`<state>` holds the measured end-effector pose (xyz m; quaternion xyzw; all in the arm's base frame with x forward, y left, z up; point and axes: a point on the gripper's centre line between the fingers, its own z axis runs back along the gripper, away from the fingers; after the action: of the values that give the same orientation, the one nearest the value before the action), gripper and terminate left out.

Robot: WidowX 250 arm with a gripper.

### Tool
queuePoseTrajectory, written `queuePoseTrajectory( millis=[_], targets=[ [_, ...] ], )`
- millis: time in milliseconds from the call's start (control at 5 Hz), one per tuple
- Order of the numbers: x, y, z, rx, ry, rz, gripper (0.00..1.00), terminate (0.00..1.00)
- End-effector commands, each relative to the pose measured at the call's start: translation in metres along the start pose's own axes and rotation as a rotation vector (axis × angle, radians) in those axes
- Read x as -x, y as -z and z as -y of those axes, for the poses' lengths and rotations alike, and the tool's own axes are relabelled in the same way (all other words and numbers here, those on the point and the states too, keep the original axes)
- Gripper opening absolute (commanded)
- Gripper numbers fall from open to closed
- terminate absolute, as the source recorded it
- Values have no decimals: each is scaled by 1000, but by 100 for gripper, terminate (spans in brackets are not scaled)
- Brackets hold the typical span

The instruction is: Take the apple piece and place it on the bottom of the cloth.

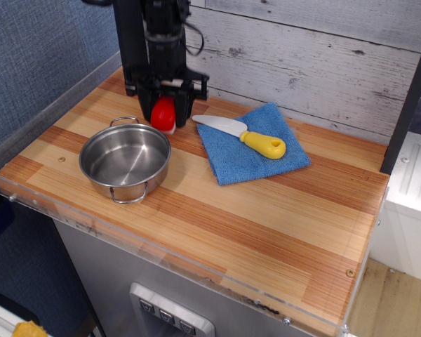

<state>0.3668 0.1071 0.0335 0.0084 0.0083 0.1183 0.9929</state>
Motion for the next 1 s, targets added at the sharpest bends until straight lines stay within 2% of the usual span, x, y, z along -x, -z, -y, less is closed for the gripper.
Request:
queuePoseTrajectory(
  millis=[0, 200, 400, 800],
  targets=[
    [12, -73, 4, 20, 18, 153, 0, 0],
    [23, -87, 12, 20, 69, 182, 0, 0],
    [40, -98, 19, 45, 148, 213, 0, 0],
    [79, -96, 51, 64, 353, 193, 0, 0]
  ],
)
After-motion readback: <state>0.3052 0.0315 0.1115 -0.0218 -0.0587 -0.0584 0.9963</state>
